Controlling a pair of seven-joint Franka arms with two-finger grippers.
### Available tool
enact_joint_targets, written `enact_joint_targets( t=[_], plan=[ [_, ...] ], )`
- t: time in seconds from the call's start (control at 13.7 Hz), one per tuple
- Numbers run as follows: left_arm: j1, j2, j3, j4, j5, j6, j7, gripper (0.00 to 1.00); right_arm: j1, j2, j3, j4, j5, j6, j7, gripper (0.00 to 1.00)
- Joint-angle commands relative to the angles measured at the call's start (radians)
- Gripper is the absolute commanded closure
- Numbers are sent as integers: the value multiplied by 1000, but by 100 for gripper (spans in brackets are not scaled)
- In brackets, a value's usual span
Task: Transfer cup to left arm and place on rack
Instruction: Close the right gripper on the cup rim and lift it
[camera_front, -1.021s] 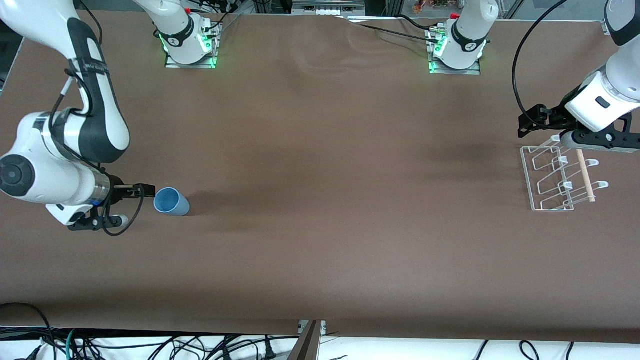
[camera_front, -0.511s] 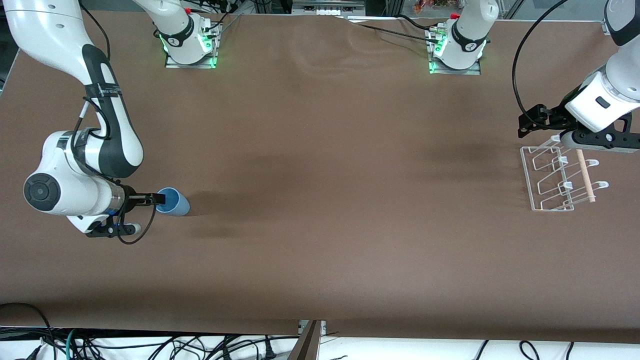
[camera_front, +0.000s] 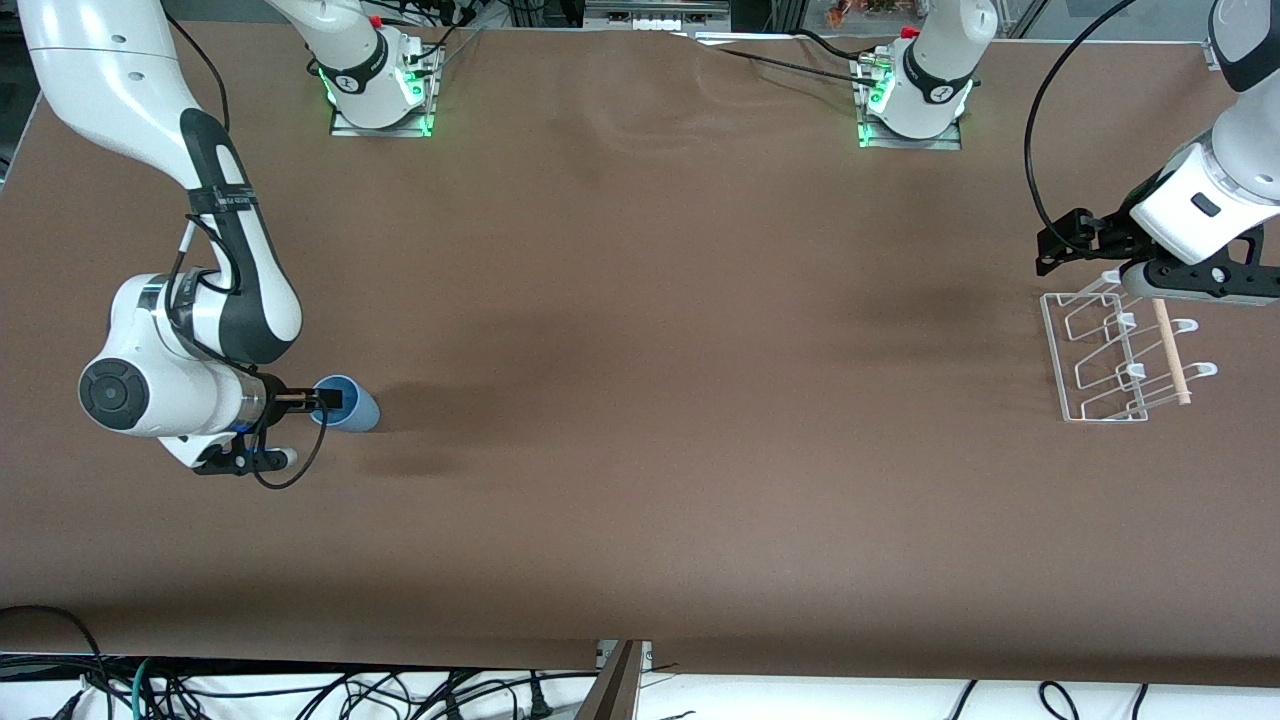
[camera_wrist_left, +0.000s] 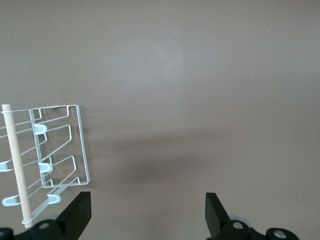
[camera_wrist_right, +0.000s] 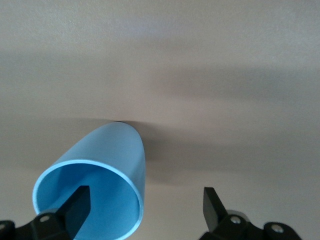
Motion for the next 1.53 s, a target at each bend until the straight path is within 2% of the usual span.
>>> enact_joint_targets(
  t=[0.0,0.15,0.29,0.36,0.58,0.66,0.95,1.24,1.46],
  plan=[
    [-6,7,2,25,22,-22,-1,0,-5,-8,8,-23,4,21,-8,4],
    [-4,7,2,25,22,-22,-1,0,-7,-8,8,-25,7,26,-8,51],
    [-4,7,2,25,22,-22,-1,0,-7,-8,8,-25,13,24,-5,81],
    [-4,7,2,25,22,-22,-1,0,-5,-8,9,-25,13,21,4,92],
    [-4,7,2,25,22,-22,-1,0,-8,-7,11,-23,13,21,7,94],
    [-4,9,2,27,22,-22,-1,0,-8,-8,12,-23,15,21,7,100],
    [-4,9,2,25,22,-22,-1,0,-7,-7,15,-16,22,27,6,100],
    [-4,7,2,27,20,-22,-1,0,-8,-7,15,17,118,26,0,100],
    [-6,11,2,28,19,-21,-1,0,2,-15,30,52,124,12,-1,100]
  ],
)
